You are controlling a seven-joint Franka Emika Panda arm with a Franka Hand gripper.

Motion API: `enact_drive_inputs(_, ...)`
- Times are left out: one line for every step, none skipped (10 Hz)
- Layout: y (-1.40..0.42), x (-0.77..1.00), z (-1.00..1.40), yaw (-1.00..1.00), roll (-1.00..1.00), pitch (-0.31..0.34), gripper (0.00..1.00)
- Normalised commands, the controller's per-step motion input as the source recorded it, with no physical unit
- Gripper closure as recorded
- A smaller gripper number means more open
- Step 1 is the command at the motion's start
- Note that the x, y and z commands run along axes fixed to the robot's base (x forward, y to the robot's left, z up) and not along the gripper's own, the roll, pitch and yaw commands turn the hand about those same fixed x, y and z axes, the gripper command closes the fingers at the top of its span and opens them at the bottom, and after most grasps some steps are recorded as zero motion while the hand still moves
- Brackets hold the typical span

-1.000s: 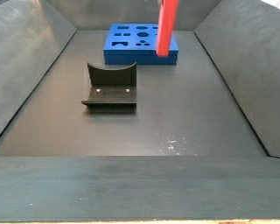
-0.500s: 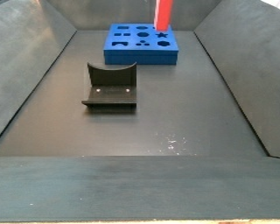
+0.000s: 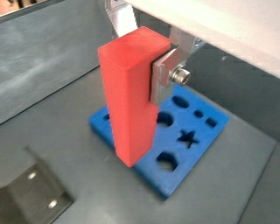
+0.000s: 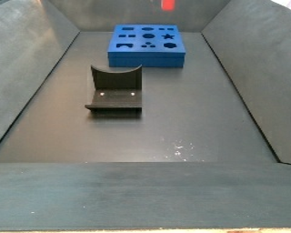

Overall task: Pick up the rectangle object. Move up. Move to above the board. Insert the rectangle object.
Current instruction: Move to above the board, then insert the rectangle object.

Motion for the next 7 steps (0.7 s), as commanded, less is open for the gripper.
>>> enact_drive_inputs(-1.0,0.16,0.28,-0.03,0.1,0.162,1.0)
enact_drive_inputs(-0.91,0.18,0.26,-0.01,0.08,0.125,1.0)
enact_drive_inputs(-0.73,0.17,0.21,0.0,0.07,0.113,1.0)
enact_drive_inputs(-0.33,0.12,0.1,0.0,0.07,0.116,1.0)
enact_drive_inputs(-0.18,0.1,0.06,0.01,0.07,0.112,1.0)
enact_drive_inputs(-0.02,0.0,0.0,0.0,0.0,0.0,1.0)
enact_drive_inputs(-0.19,0.01,0.0,0.0,0.0,0.0,1.0)
